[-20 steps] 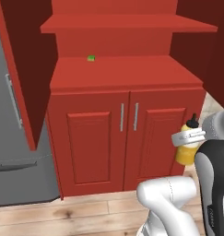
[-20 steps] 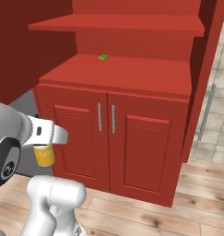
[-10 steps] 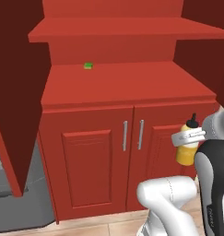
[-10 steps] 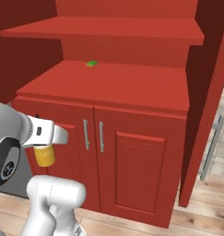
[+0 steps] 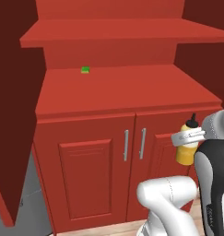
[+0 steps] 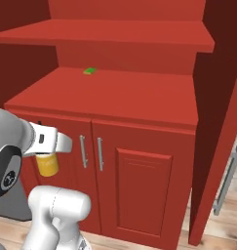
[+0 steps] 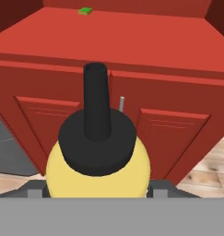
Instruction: Pick the mustard and shaker from the counter and place them in the cabinet.
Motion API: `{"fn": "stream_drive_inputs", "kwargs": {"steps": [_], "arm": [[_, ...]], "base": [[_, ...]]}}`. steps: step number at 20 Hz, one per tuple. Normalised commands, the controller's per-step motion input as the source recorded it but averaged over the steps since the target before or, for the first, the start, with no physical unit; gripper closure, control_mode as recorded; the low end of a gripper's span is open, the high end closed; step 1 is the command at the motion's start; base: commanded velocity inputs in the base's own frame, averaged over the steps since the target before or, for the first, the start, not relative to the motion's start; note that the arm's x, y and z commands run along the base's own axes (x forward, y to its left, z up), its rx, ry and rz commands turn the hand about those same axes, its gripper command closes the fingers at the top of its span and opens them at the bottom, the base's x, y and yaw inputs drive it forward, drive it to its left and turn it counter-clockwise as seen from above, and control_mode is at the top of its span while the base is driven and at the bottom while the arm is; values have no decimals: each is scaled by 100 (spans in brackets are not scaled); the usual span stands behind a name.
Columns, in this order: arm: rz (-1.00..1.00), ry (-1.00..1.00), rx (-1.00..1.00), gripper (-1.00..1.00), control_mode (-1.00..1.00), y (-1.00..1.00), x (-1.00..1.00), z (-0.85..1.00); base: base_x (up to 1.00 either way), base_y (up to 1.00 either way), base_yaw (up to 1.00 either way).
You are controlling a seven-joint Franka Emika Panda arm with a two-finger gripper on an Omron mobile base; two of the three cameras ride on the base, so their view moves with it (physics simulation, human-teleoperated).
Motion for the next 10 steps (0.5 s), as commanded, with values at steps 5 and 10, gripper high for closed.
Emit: {"fn": "stream_drive_inputs", "kwargs": {"steps": [5, 10], "arm": [[0, 0, 0, 100, 100, 0, 0, 0], [0, 0, 0, 100, 100, 0, 0, 0]], "base": [[34, 0, -5], [50, 0, -4]]}}
